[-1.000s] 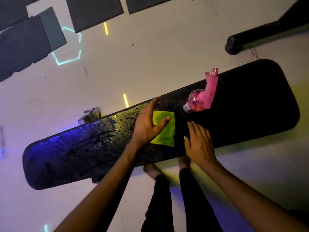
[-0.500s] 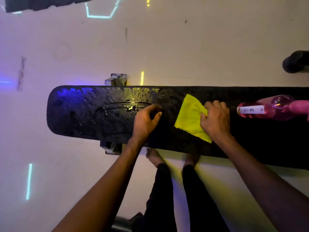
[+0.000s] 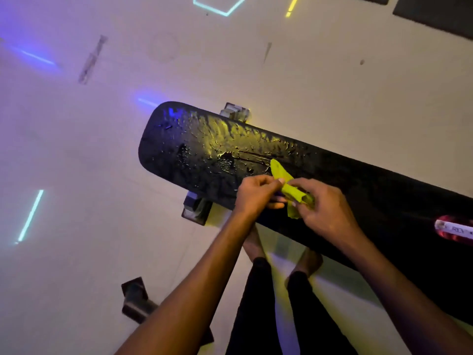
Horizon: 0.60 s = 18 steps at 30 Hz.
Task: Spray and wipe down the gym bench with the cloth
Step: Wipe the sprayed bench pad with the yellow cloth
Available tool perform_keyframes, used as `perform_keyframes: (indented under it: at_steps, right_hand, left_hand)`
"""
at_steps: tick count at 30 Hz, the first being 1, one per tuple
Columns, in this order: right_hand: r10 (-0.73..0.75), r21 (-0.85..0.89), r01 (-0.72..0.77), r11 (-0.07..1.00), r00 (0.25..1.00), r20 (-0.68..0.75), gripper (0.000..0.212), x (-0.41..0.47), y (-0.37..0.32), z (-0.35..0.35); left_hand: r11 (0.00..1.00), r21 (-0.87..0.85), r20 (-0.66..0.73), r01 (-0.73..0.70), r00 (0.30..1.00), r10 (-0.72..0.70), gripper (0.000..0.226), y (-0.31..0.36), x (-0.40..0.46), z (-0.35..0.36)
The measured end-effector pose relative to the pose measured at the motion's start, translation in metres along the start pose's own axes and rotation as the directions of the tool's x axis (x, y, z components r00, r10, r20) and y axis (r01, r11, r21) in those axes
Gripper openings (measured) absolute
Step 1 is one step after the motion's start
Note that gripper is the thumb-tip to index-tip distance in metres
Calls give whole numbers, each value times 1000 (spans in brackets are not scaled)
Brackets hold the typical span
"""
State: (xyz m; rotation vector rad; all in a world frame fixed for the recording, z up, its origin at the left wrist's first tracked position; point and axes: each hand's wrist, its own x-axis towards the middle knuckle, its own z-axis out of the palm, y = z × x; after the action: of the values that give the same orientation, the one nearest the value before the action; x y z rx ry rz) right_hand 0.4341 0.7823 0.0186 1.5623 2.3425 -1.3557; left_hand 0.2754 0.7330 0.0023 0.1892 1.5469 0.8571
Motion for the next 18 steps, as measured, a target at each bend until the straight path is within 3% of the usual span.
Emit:
perform_keyframes:
  at_steps: [6, 10, 13, 18]
  right_hand:
    - [71, 151, -83, 985, 994, 84, 30, 29, -39, 23]
    - [22, 231, -55, 971, 989, 144, 17, 60, -70, 28]
    - [-6, 231, -9, 973, 998, 67, 15, 89, -93, 33]
    - [-35, 133, 53, 990, 990, -137, 10, 145, -141, 47]
  left_hand:
    - [999, -47, -153, -4, 988, -3, 19, 5, -9, -70]
    - [997, -49, -312, -56, 949, 38, 19, 10, -14, -119]
    - [982, 163, -476, -95, 864, 163, 24, 17, -14, -161]
    - [883, 446, -594, -148, 689, 415, 20, 38, -19, -222]
